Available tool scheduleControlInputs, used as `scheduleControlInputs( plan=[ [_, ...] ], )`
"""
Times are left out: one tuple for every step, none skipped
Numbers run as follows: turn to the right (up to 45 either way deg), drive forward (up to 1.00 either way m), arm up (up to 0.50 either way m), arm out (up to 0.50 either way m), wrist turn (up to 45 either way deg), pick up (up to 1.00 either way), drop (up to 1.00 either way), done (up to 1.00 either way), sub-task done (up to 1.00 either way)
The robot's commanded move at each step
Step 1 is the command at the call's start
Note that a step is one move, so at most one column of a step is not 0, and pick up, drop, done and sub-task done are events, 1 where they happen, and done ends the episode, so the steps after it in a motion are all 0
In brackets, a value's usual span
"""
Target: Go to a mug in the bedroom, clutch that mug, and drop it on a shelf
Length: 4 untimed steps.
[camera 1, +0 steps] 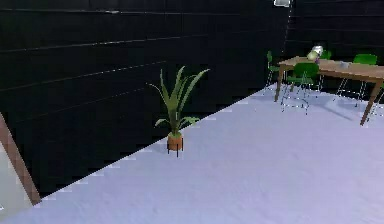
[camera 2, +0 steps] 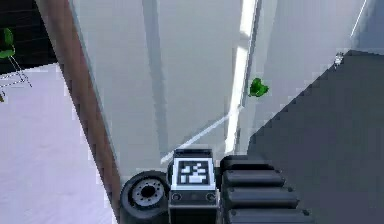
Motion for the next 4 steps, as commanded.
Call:
scheduleControlInputs(
  plan=[
    [27.0, 0.0, 0.0, 0.0, 0.0, 0.0, 0.0, 0.0, 0.0],
    [0.0, 1.0, 0.0, 0.0, 0.0, 0.0, 0.0, 0.0, 0.0],
    [39.0, 0.0, 0.0, 0.0, 0.0, 0.0, 0.0, 0.0, 0.0],
    [0.0, 1.0, 0.0, 0.0, 0.0, 0.0, 0.0, 0.0, 0.0]
  ],
)
